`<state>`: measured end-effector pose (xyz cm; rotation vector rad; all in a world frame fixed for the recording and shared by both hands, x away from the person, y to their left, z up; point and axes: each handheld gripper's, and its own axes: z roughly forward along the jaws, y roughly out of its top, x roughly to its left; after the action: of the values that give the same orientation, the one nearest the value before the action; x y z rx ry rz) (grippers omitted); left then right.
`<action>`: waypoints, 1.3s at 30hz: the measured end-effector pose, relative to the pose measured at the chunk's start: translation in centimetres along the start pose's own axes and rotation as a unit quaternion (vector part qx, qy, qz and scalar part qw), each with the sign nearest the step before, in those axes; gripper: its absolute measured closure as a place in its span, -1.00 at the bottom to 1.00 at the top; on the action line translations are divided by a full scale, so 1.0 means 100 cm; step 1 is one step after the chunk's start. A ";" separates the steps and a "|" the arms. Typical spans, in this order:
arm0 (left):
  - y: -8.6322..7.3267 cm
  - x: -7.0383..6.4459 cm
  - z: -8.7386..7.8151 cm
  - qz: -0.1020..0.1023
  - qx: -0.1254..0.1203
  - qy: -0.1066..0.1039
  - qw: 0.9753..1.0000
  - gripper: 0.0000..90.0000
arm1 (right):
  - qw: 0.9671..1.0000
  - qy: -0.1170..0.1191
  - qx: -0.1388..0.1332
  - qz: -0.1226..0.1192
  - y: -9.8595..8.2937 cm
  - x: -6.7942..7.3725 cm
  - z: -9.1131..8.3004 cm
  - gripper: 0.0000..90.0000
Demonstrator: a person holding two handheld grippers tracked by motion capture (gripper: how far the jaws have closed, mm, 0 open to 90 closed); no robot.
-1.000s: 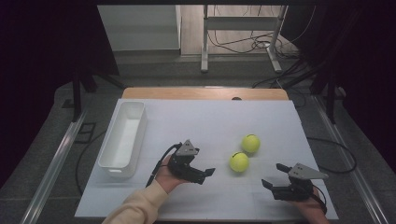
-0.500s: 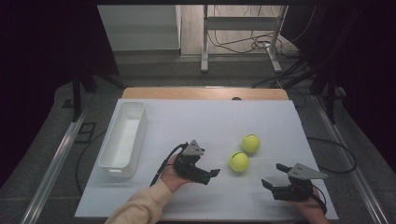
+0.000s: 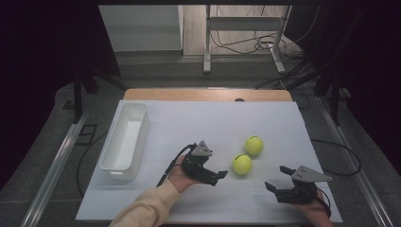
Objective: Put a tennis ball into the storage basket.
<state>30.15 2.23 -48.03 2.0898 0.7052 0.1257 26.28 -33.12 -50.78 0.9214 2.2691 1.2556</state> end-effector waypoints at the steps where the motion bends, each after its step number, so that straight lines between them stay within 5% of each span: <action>1: 0.000 0.000 0.001 0.000 0.000 0.000 1.000 -0.83 | 1.000 -0.002 0.001 -0.001 0.000 0.000 0.000 -0.68; 39: 0.023 -0.001 0.035 0.008 0.009 -0.015 1.000 -0.83 | 1.000 -0.001 0.001 -0.002 -0.001 -0.001 0.000 -0.67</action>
<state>32.29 -1.36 -48.27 2.1105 0.6742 0.0967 26.27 -33.22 -50.82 0.9186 2.2701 1.2494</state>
